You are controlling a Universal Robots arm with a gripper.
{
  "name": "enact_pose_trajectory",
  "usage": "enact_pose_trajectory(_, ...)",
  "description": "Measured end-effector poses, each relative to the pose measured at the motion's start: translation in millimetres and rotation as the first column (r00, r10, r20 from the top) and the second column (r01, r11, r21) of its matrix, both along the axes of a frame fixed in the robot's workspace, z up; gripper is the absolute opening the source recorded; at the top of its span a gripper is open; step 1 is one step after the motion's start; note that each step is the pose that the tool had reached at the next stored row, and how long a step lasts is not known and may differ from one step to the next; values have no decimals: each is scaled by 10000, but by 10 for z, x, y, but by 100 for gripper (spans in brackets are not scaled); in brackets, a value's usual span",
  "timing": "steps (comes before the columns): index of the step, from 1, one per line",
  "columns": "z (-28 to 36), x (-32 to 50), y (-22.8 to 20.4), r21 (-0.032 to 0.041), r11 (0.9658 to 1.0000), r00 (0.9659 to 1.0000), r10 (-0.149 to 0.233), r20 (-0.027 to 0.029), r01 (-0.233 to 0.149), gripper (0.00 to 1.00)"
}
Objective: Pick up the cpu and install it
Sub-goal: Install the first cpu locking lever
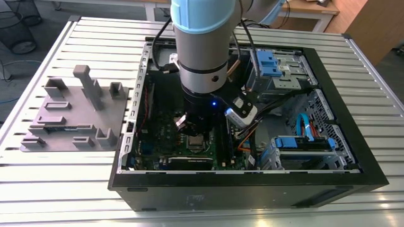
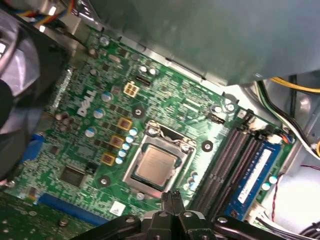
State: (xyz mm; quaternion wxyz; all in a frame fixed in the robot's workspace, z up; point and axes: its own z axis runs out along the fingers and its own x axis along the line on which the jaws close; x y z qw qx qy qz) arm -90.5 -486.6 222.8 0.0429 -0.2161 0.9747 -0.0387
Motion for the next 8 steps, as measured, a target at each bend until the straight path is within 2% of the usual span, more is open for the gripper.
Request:
enact_pose_trajectory(6,0,-9,0,-3,10000,10000,1,-2,-1,11)
enact_pose_trajectory(8,0,-9,0,-1,10000,10000,0,-67,0,11)
